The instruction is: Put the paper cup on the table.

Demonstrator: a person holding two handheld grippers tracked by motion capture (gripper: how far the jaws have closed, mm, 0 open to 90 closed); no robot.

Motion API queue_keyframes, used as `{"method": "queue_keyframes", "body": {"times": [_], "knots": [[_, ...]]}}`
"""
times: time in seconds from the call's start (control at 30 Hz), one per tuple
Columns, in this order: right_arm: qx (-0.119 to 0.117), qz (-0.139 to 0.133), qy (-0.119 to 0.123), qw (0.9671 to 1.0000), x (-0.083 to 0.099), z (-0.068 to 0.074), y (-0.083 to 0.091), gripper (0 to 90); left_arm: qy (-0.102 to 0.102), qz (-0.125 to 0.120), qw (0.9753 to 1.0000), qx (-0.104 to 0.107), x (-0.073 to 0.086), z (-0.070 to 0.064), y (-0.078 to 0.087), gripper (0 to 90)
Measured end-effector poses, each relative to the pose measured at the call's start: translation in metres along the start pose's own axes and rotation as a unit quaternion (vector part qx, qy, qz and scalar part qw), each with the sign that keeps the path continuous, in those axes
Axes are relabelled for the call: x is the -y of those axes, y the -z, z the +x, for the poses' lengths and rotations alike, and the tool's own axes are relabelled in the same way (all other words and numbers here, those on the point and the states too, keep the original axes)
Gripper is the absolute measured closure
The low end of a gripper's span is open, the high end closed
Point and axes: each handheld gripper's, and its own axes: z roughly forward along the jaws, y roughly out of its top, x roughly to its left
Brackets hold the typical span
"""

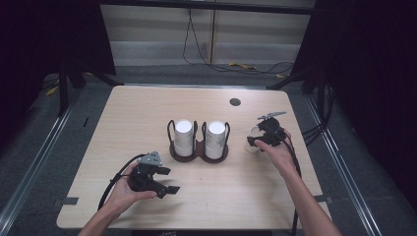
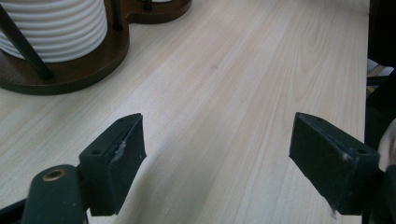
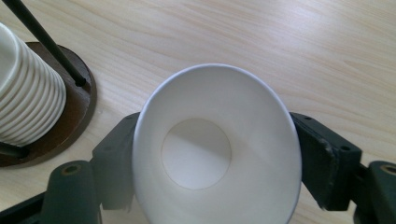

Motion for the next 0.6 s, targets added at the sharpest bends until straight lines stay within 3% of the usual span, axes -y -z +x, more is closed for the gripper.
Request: {"method": "queue_keyframes", "body": {"times": [0.13, 0.6], "knots": [[0.009, 0.001, -0.005, 0.9999, 0.000, 0.000, -0.005, 20.5, -0.001, -0.001, 1.0000, 0.003, 0.001, 0.001, 0.000, 18.6], [-0.010, -0.014, -0.032, 0.9993, 0.009, -0.004, -0.012, 14.9, 0.003, -0.013, 0.9999, -0.001, 0.001, 0.002, 0.003, 17.2]]}}
